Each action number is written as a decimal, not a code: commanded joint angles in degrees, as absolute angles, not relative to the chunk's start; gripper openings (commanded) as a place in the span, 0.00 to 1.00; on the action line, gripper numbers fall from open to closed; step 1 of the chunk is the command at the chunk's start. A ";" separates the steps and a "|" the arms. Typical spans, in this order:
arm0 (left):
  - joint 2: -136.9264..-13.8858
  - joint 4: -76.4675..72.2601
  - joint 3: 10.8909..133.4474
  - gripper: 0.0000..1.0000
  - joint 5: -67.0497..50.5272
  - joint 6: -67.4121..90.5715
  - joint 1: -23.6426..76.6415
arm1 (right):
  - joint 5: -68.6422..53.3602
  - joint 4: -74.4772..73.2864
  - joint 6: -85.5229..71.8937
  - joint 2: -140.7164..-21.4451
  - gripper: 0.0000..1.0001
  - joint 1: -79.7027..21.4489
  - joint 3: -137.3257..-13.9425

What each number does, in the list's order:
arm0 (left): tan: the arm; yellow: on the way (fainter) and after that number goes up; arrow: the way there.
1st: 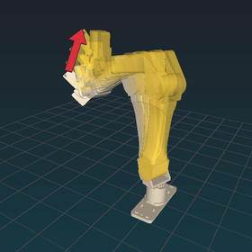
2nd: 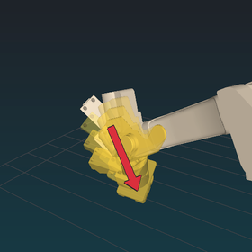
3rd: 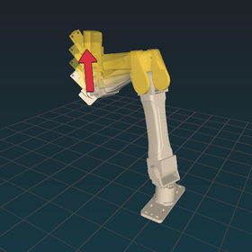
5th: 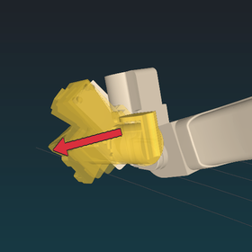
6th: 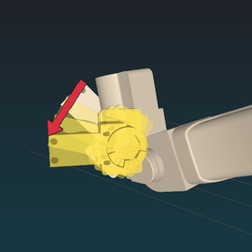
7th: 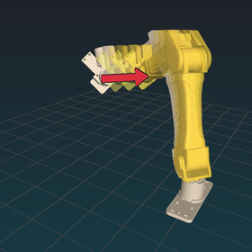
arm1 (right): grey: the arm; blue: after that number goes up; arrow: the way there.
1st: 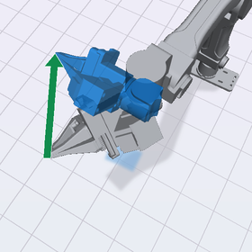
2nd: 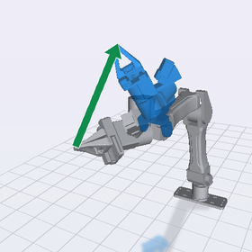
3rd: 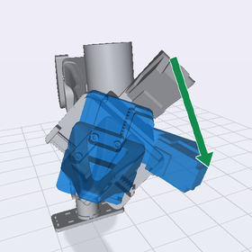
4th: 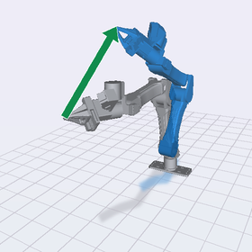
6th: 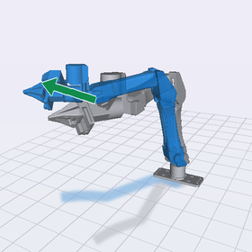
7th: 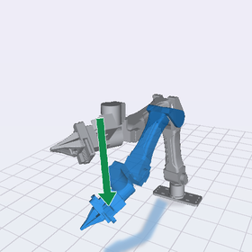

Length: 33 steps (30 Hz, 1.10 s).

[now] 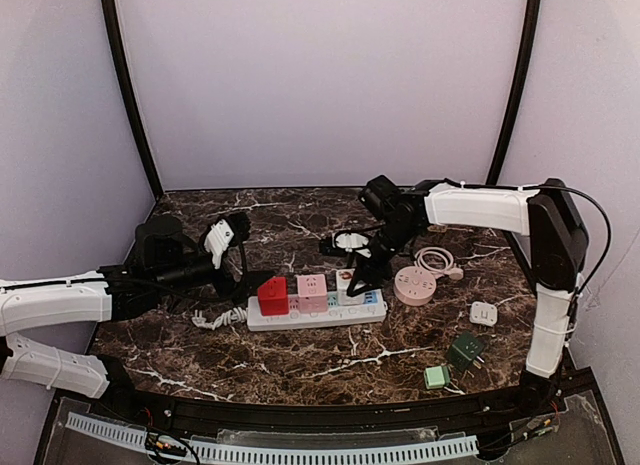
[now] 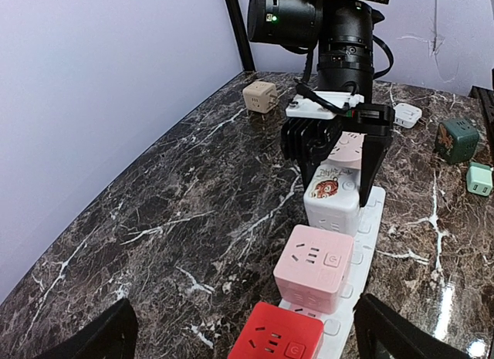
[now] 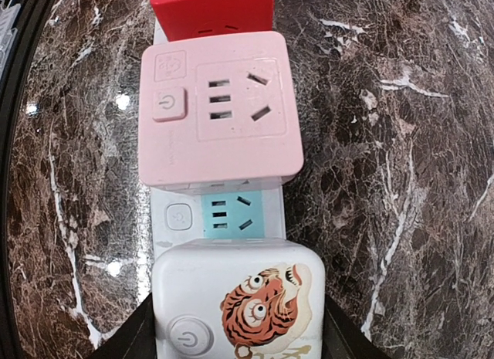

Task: Insert the plug

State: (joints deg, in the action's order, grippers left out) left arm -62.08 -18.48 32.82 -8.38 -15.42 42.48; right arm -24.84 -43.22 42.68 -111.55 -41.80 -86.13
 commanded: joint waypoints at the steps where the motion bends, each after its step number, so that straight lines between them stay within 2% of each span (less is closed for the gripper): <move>1: -61.53 -19.10 32.16 0.98 -9.19 -16.00 42.10 | -20.49 -43.85 41.46 -117.15 0.00 -41.84 -80.57; 8: -61.90 -19.54 32.29 0.98 -9.53 -16.34 42.05 | -12.22 -40.97 36.96 -122.68 0.00 -45.68 -77.23; 11: -61.58 -18.56 32.50 0.99 -9.12 -16.75 42.10 | -13.01 -36.44 34.39 -121.19 0.00 -45.97 -72.45; 15: -61.90 -19.21 32.16 0.99 -9.95 -16.82 42.02 | -12.83 -35.36 32.06 -120.49 0.00 -45.97 -72.29; 16: -62.02 -19.68 32.12 0.99 -10.68 -16.80 42.06 | -12.64 -34.93 31.57 -119.74 0.09 -45.97 -72.87; 18: -62.00 -19.71 32.15 0.98 -11.19 -16.60 42.09 | -12.69 -34.82 30.64 -117.32 0.36 -45.97 -75.12; 19: -61.93 -19.61 32.27 0.98 -11.26 -16.54 42.08 | -12.54 -34.81 30.10 -115.94 0.52 -45.97 -76.51; 20: -61.86 -19.32 32.35 0.99 -11.28 -16.53 42.09 | -12.08 -34.57 29.18 -114.43 0.76 -45.97 -78.14; 21: -61.65 -19.15 32.41 0.99 -11.31 -16.57 42.10 | -12.04 -34.55 28.54 -113.07 0.93 -45.97 -79.73; 22: -61.45 -18.78 32.38 0.98 -11.37 -16.59 42.05 | -12.21 -34.38 27.85 -111.47 0.98 -45.97 -81.19; 25: -60.96 -18.76 31.95 0.99 -11.82 -16.61 42.09 | -14.39 -33.47 25.13 -105.92 0.99 -46.01 -84.81; 28: -60.48 -19.52 31.21 0.98 -12.37 -16.41 42.07 | -16.26 -30.13 21.16 -97.99 0.99 -45.63 -82.89; 31: -60.02 -20.37 30.41 0.98 -12.61 -15.82 42.05 | -11.77 -28.79 10.33 -89.25 0.99 -42.61 -78.60; 33: -59.32 -21.41 29.37 0.98 -12.16 -14.55 42.07 | -5.25 -37.75 -2.08 -86.07 0.99 -39.22 -78.66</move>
